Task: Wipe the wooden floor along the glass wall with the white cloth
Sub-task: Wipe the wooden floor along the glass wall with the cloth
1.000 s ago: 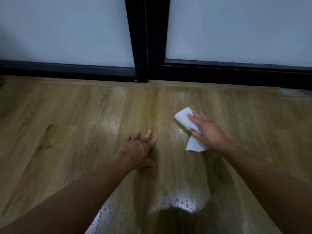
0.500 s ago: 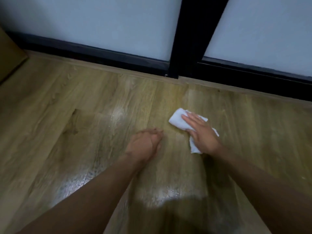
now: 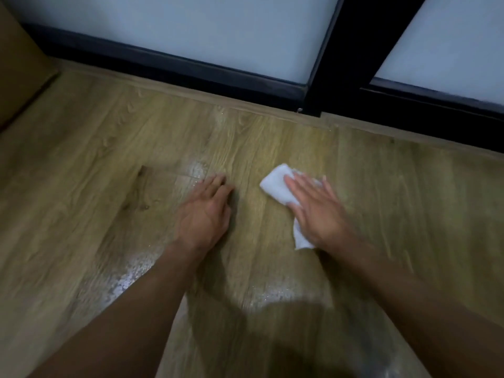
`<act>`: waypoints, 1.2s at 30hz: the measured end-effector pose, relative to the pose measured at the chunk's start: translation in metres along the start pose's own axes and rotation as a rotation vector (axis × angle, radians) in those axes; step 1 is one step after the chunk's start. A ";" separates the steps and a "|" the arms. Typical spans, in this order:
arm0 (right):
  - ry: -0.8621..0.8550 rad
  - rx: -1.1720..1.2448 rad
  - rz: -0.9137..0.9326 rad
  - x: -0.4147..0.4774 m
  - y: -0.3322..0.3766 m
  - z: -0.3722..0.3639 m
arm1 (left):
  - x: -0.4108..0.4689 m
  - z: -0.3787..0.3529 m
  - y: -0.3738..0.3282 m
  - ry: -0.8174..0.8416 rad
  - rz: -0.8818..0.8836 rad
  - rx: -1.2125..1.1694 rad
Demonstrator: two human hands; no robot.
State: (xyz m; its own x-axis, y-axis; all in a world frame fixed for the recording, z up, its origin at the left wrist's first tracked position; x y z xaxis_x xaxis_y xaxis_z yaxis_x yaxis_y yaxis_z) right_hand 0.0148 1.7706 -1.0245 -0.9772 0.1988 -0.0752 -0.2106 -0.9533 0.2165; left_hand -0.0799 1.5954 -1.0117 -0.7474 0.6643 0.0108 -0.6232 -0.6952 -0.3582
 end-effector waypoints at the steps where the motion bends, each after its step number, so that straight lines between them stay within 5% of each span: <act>1: -0.014 0.008 -0.092 0.013 -0.003 0.002 | -0.002 -0.001 0.000 -0.001 -0.029 0.023; 6: -0.107 0.086 -0.294 0.063 0.061 -0.003 | 0.000 0.005 0.012 -0.037 -0.001 0.031; 14: 0.029 -0.040 0.414 -0.001 0.124 -0.022 | -0.001 0.041 0.111 -0.115 0.289 0.120; 21: -0.142 0.124 -0.115 0.106 0.124 -0.015 | -0.010 0.041 0.135 -0.121 0.277 0.116; 26: -0.021 0.021 0.335 0.049 0.202 -0.043 | -0.009 0.048 0.132 -0.069 0.269 0.131; 31: 0.201 -0.149 0.629 0.066 0.167 -0.039 | -0.007 0.043 0.128 0.071 0.285 0.199; 36: 0.115 -0.018 0.282 0.124 0.174 -0.015 | -0.003 0.056 0.126 -0.019 0.338 0.141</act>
State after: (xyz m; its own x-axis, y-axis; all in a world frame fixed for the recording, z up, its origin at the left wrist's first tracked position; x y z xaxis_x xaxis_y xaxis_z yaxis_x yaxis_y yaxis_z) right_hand -0.1428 1.6259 -1.0111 -0.9871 -0.1006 -0.1243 0.0704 -0.9713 0.2271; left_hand -0.1691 1.4898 -1.0044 -0.9198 0.3862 -0.0689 -0.3647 -0.9065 -0.2126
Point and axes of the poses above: each hand's wrist, its own x-axis towards the middle knuckle, its own z-axis out of the back of the hand, y = z × x, the point moved 9 cm from there along x, towards the middle knuckle, and after that the axes turned 2 degrees about y, right-handed, at the moved point
